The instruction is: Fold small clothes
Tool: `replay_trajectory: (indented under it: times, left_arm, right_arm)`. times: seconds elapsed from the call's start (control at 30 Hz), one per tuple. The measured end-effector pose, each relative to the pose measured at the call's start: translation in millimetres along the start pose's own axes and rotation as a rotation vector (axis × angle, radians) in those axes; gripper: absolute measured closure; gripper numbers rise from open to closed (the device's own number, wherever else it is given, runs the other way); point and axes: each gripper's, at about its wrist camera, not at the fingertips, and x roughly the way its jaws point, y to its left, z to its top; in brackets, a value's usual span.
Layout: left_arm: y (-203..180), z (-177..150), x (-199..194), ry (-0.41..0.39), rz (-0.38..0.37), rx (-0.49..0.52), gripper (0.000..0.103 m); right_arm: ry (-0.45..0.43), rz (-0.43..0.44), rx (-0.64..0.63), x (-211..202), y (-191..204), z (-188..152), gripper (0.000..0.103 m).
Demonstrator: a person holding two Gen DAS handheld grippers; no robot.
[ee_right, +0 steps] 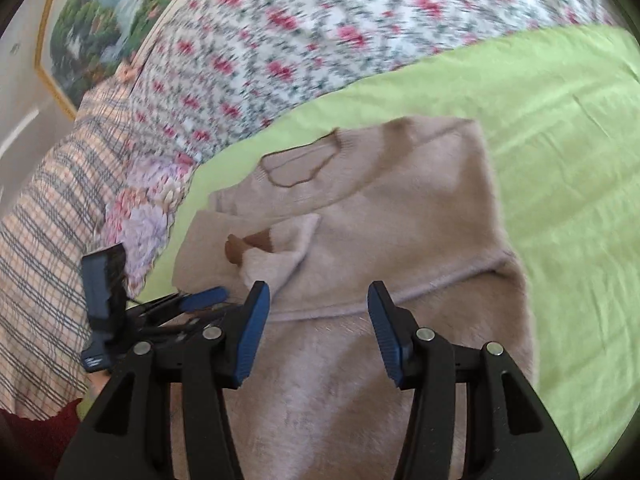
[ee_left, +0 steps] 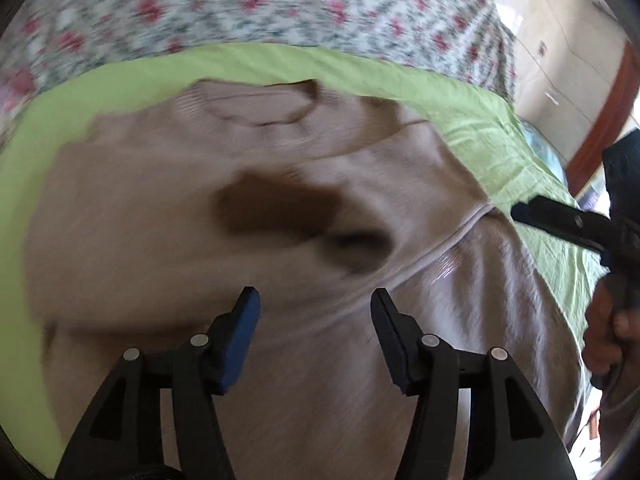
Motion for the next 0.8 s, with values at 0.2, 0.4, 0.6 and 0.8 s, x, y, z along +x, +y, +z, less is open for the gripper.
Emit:
replay_trajectory:
  times: [0.2,0.4,0.6,0.8]
  left_arm:
    - [85.0,-33.4,-39.0,-0.042,0.189,-0.164,0.045]
    - [159.6,-37.1,-33.7,-0.005,0.355,-0.335,0.045]
    - [162.7,-13.9,-14.5,-0.015,0.38,-0.34,0.043]
    - [160.0,-10.5,-17.4,-0.084,0.411,-0.432,0.057]
  right_arm:
    - [0.062,-0.071,-0.259,50.6,62.9,8.1,0.051]
    - [0.11,-0.186,-0.477,113.3,105.2,7.7,0.05]
    - [0.129,-0.267,-0.384,138.0,84.9,19.4,0.095]
    - [-0.138,-0.114,-0.019,50.9,28.6,36.8,0.095]
